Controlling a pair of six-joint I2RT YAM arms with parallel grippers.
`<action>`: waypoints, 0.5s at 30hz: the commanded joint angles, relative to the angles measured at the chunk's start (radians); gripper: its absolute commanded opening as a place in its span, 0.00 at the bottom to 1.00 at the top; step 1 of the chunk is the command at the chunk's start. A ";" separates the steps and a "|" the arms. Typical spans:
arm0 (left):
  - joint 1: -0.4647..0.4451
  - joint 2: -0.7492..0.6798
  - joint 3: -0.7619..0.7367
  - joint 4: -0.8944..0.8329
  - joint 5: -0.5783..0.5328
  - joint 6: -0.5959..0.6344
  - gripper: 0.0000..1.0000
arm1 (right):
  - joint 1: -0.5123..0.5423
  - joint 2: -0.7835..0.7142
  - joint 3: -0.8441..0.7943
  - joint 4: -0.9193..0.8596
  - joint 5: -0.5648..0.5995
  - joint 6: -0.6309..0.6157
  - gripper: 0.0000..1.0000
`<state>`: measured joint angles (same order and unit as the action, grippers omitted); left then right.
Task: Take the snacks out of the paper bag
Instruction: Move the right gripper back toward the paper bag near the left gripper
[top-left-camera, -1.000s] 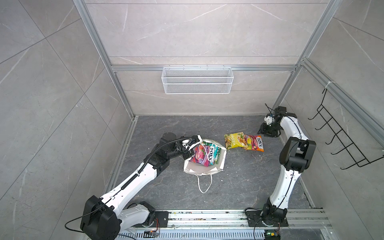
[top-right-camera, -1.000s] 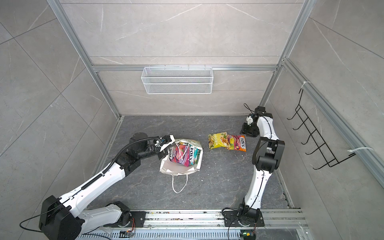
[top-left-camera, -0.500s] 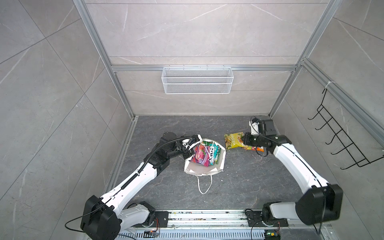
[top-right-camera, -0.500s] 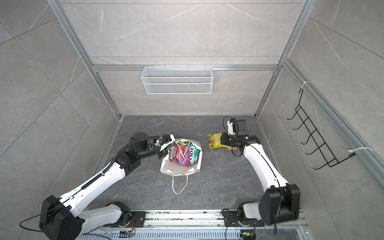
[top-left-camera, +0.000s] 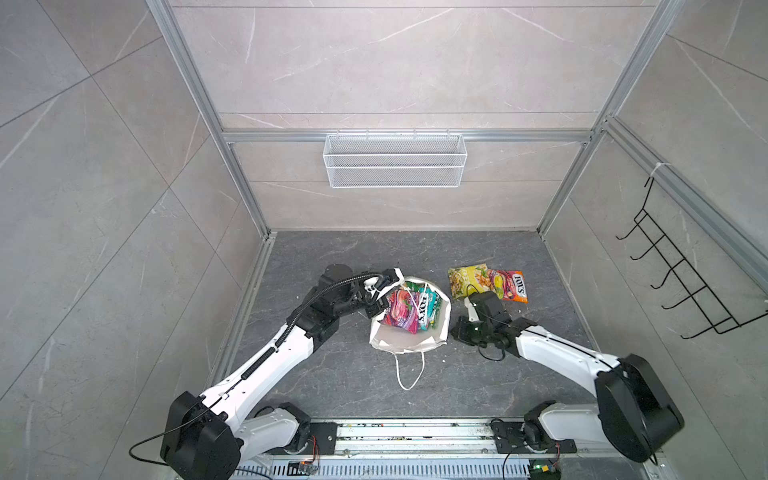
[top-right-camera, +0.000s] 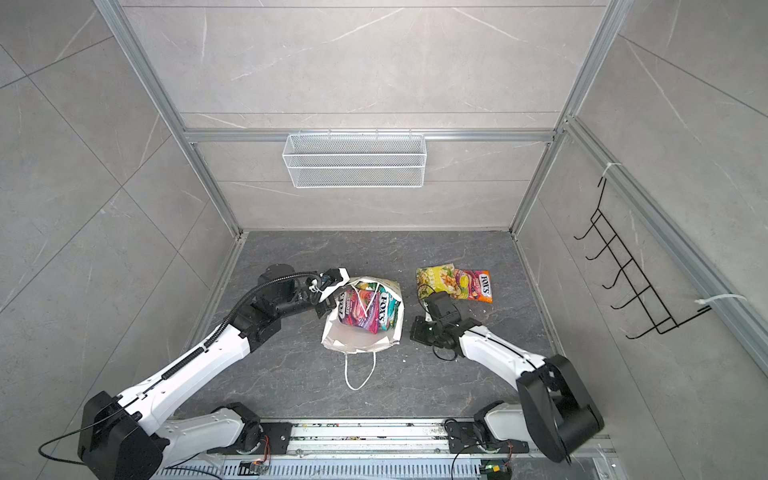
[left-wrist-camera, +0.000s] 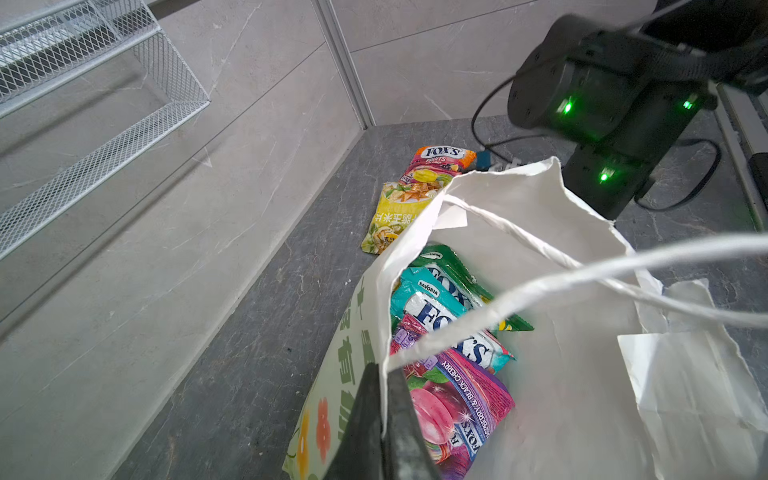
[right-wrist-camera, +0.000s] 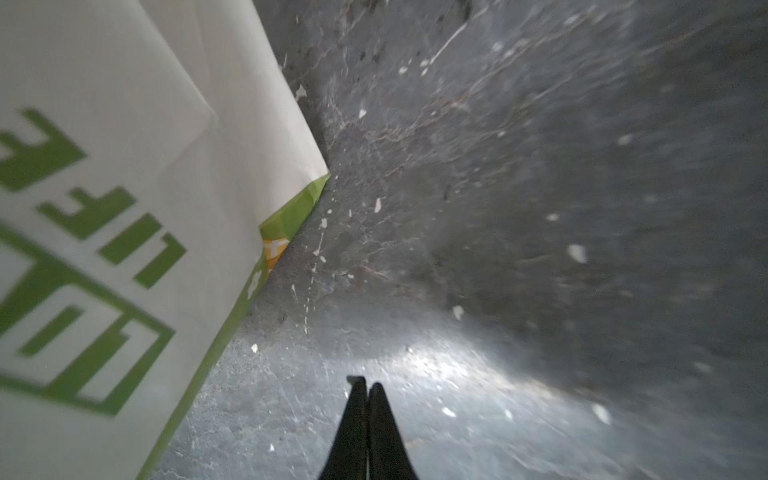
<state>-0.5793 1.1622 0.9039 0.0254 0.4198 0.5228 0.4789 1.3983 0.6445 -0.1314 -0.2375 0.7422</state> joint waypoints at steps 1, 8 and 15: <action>-0.010 -0.055 0.023 0.079 0.028 -0.026 0.00 | 0.041 0.105 -0.011 0.247 -0.002 0.139 0.06; -0.009 -0.088 0.006 0.054 0.011 -0.030 0.00 | 0.077 0.272 0.042 0.421 0.006 0.229 0.05; -0.010 -0.096 -0.009 0.054 -0.007 -0.024 0.00 | 0.079 0.381 0.087 0.536 0.065 0.302 0.07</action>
<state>-0.5797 1.1160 0.8875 -0.0074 0.3904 0.5129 0.5507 1.7370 0.6930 0.3183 -0.2226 0.9859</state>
